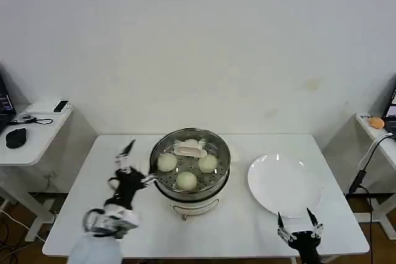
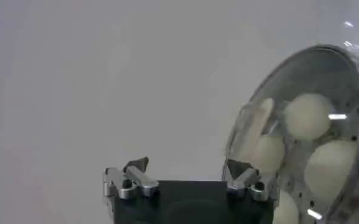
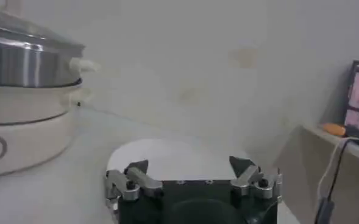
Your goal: Take steamed baozi put them in steamer then cover it.
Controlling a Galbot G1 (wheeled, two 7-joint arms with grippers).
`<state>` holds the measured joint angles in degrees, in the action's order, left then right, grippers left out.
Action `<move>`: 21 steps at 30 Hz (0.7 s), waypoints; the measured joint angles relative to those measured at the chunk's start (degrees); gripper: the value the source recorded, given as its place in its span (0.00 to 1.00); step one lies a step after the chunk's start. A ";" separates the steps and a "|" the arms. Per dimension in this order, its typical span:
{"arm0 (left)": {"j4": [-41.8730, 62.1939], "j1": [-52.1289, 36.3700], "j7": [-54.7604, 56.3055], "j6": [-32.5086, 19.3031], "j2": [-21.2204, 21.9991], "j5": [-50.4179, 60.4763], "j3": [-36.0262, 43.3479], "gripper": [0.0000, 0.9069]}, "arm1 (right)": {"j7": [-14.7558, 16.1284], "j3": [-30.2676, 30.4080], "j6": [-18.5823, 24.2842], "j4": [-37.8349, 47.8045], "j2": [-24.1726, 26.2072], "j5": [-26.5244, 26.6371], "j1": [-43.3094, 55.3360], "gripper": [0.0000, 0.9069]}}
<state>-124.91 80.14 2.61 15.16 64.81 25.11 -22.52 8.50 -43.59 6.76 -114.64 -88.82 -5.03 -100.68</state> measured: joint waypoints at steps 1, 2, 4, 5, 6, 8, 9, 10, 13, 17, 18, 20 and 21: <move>0.69 1.08 1.17 -1.52 0.26 -3.64 -1.67 1.00 | 0.20 0.38 -0.29 -0.25 0.26 0.54 -0.23 1.00; 1.42 2.33 2.29 -3.24 0.53 -7.50 -3.28 1.00 | 0.34 0.73 -0.58 -0.52 0.54 1.08 -0.47 1.00; 2.53 4.59 3.91 -6.19 1.15 -13.50 -5.70 1.00 | 0.80 1.38 -1.28 -1.26 1.14 2.30 -0.92 1.00; 2.92 5.81 4.81 -7.57 1.46 -16.52 -6.83 1.00 | 0.98 1.65 -1.56 -1.57 1.43 2.79 -1.11 1.00; 3.16 6.84 5.54 -8.62 1.83 -19.14 -7.67 1.00 | 1.21 1.88 -1.86 -1.91 1.75 3.32 -1.28 1.00; 3.59 8.93 6.76 -10.29 2.50 -23.87 -9.24 1.00 | 1.51 2.10 -2.57 -2.61 2.62 4.51 -1.74 1.00; 3.68 9.89 7.27 -10.90 2.79 -25.71 -9.83 1.00 | 1.74 2.16 -2.90 -2.96 3.10 5.12 -1.97 1.00; 3.73 11.00 7.76 -11.49 3.14 -27.49 -10.41 1.00 | 1.91 2.21 -3.24 -3.29 3.66 5.85 -2.21 1.00; 3.77 13.85 9.03 -12.76 4.11 -31.26 -11.50 1.00 | 2.51 2.19 -4.26 -4.21 5.48 8.13 -3.02 1.00; 4.42 17.16 10.17 -13.65 4.78 -34.56 -12.17 1.00 | 3.02 2.25 -5.15 -4.55 8.02 10.90 -3.98 1.00; 4.62 17.83 10.34 -13.91 4.97 -35.11 -12.22 1.00 | 3.03 2.25 -5.27 -4.60 8.64 11.36 -4.07 1.00; 5.09 18.84 10.53 -14.47 5.47 -36.05 -12.24 1.00 | 3.05 2.28 -5.39 -4.72 9.71 12.11 -4.24 1.00; 5.30 19.16 10.55 -14.76 5.75 -36.35 -12.26 1.00 | 3.08 2.33 -5.42 -4.79 10.06 12.42 -4.29 1.00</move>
<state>-119.61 99.30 13.16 0.40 70.56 -11.24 -34.78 11.58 -41.26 1.34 -119.43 -78.76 7.39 -104.98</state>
